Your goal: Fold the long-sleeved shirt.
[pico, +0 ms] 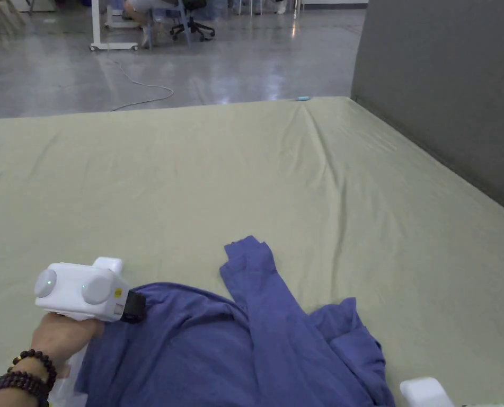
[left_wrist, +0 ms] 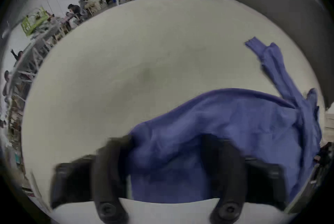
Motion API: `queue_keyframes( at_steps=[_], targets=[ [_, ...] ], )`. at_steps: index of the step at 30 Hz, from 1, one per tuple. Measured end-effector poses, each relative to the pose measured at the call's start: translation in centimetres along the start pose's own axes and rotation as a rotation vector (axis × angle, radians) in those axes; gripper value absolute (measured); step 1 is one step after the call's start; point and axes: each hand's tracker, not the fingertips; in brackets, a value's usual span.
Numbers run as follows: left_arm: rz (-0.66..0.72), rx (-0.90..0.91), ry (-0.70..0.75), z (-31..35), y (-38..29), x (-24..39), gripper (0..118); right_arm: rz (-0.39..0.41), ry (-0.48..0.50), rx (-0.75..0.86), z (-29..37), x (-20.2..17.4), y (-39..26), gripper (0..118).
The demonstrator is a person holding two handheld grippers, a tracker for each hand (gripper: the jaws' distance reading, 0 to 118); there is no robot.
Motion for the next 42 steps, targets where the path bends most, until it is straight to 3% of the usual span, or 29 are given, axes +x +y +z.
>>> queue_keyframes(
  at_steps=[2,3,4,8,11,15,18,23,29,35,42],
  targets=[
    [-0.079,0.041,-0.016,1.2,-0.5,1.4,17,0.002,-0.004,0.001,-0.2,-0.2,0.0,4],
    [-0.175,0.042,0.056,2.2,-0.3,2.1,4,0.003,-0.006,0.001,-0.3,-0.2,0.0,4],
    [-0.224,0.036,0.05,2.6,-0.6,2.6,4,0.009,-0.01,0.0,-0.5,-0.3,0.1,4],
    [-0.145,0.112,0.056,5.7,-0.5,2.0,4,0.038,0.001,-0.023,1.1,-0.3,1.2,4],
    [-0.084,0.203,0.12,10.8,0.3,0.2,4,0.016,0.093,0.118,5.2,0.9,3.5,3],
    [0.011,0.366,0.052,20.6,1.0,-2.9,4,0.042,0.079,0.339,11.9,1.4,10.2,3],
    [0.057,0.488,0.083,28.2,2.2,-4.4,4,0.079,0.039,0.492,16.1,1.0,15.7,3],
    [0.176,0.668,0.125,41.2,6.1,-7.3,4,0.016,0.038,0.674,23.4,0.8,25.0,3],
    [0.187,0.815,0.174,52.9,11.5,-7.5,4,-0.062,-0.008,0.761,30.0,0.3,35.7,3],
    [0.208,0.916,0.193,58.7,16.4,-6.2,4,-0.137,-0.023,0.848,34.8,-0.4,42.1,3],
    [0.251,0.936,0.185,58.8,18.7,-6.5,4,-0.135,-0.037,0.891,36.9,0.0,44.1,3]
  ],
)
